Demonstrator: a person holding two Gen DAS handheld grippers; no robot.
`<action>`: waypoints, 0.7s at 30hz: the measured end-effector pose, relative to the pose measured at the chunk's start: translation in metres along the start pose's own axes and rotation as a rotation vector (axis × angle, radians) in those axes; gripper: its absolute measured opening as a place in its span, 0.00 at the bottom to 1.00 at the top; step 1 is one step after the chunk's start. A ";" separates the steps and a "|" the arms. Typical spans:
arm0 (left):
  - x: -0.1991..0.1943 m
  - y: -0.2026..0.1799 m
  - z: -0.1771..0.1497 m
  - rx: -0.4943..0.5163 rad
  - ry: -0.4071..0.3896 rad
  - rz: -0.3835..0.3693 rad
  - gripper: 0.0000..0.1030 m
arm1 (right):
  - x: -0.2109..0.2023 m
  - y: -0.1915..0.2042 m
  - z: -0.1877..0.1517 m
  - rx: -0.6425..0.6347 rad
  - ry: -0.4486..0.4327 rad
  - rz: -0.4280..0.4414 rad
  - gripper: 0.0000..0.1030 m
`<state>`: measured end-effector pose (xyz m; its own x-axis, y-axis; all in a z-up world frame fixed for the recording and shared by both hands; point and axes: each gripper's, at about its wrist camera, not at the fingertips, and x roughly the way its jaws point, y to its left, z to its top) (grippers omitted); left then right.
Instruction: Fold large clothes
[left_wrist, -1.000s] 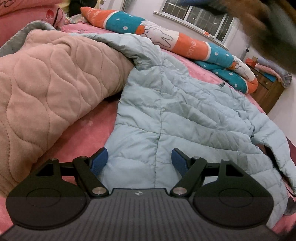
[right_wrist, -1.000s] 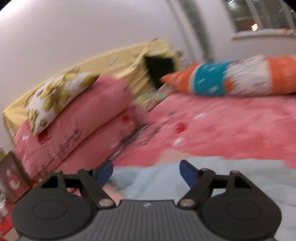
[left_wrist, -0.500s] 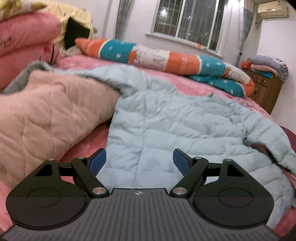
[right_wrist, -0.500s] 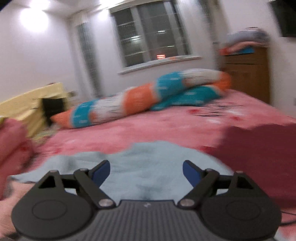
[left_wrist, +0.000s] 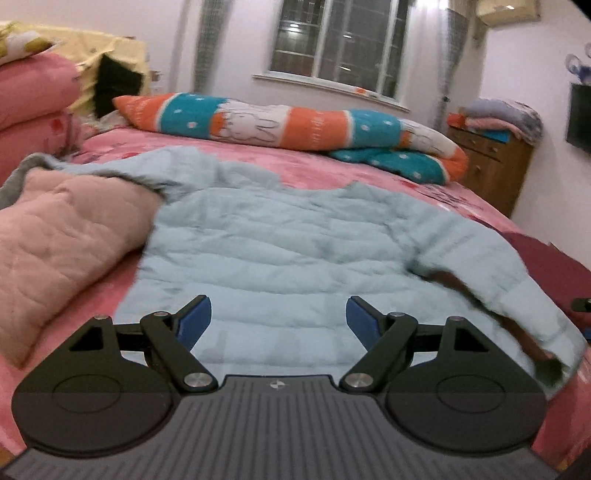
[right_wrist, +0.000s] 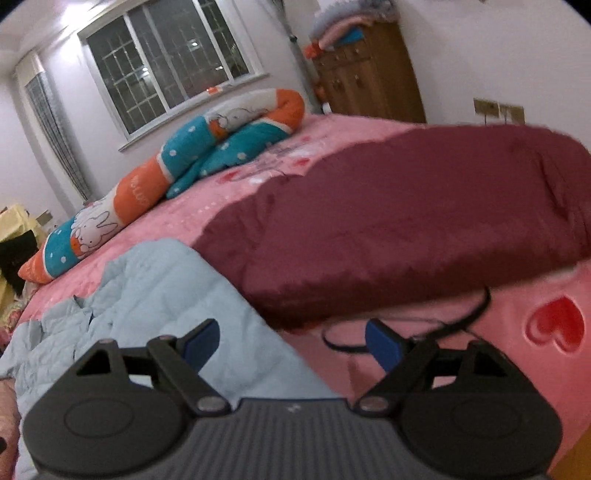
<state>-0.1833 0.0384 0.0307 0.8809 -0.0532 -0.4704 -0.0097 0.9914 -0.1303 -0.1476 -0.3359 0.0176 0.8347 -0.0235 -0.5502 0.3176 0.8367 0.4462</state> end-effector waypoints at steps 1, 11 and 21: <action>0.000 -0.005 -0.001 0.016 0.001 -0.005 0.96 | -0.001 -0.003 -0.002 0.020 0.023 0.014 0.84; -0.006 -0.053 -0.017 0.111 0.051 -0.082 0.96 | -0.007 -0.016 -0.026 0.165 0.169 0.131 0.84; -0.012 -0.099 -0.045 0.263 0.114 -0.195 0.96 | 0.008 -0.017 -0.028 0.168 0.195 0.140 0.67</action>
<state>-0.2139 -0.0642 0.0101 0.7956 -0.2433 -0.5548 0.2895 0.9572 -0.0046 -0.1592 -0.3355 -0.0138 0.7783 0.2052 -0.5934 0.2895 0.7214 0.6291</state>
